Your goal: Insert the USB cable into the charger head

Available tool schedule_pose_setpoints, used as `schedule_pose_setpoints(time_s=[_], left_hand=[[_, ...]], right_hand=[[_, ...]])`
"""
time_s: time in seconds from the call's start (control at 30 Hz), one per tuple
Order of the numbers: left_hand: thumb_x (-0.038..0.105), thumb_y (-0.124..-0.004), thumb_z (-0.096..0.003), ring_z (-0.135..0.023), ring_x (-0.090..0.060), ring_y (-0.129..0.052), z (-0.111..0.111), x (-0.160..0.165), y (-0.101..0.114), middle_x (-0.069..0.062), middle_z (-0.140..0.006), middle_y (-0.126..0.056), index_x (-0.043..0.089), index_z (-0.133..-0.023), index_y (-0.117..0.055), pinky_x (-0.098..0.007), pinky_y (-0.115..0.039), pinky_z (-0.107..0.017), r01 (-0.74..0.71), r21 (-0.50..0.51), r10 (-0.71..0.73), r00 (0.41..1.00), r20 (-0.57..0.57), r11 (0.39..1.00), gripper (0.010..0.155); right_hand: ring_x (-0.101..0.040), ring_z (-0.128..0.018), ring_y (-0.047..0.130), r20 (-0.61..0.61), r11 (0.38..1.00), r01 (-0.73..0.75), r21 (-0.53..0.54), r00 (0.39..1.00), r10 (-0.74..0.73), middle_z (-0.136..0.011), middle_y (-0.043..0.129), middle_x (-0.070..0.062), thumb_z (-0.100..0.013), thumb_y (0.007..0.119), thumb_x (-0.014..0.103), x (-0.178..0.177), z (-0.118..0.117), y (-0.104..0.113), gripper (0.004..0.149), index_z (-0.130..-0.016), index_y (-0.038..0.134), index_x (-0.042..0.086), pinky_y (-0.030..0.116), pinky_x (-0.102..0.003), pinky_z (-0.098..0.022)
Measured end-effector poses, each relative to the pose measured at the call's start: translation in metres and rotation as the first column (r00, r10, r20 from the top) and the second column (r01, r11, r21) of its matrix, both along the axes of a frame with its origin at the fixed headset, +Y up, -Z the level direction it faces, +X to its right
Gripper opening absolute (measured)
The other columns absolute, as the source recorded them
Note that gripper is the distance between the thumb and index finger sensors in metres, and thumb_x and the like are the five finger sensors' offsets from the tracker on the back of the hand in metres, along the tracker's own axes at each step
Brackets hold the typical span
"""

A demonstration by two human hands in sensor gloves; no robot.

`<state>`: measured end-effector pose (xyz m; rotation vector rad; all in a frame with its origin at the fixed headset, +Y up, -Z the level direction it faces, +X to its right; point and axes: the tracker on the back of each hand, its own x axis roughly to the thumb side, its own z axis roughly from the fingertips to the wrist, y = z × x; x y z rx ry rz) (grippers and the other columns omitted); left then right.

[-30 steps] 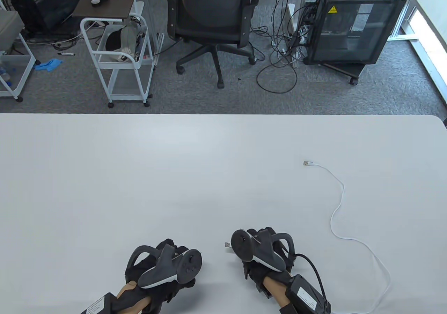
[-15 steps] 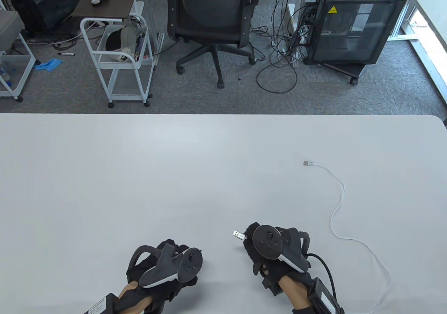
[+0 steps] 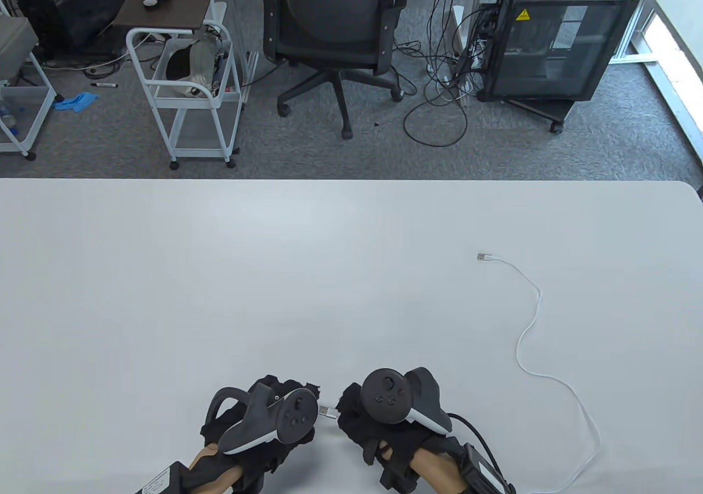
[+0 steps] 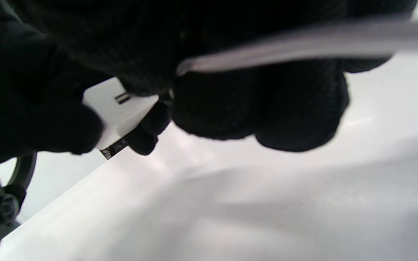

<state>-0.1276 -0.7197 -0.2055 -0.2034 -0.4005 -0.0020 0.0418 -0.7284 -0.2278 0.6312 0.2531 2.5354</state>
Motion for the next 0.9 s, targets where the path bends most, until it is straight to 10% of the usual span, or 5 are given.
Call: schedule_pose_setpoints(time_s=[0.9], left_hand=[[0.054, -0.071, -0.0185, -0.054, -0.012, -0.106, 0.012, 0.014, 0.0, 0.006, -0.079, -0.092, 0.026, -0.087, -0.067, -0.04, -0.078, -0.069, 0.04, 0.067, -0.044, 0.997, 0.066, 0.997, 0.074]], right_hand=[[-0.026, -0.044, 0.108, -0.037, 0.996, 0.032, 0.089, 0.999, -0.029, -0.043, 0.109, 0.0, -0.032, 0.084, 0.04, -0.005, 0.009, 0.0, 0.037, -0.063, 0.089, 0.019, 0.074, -0.053, -0.056]])
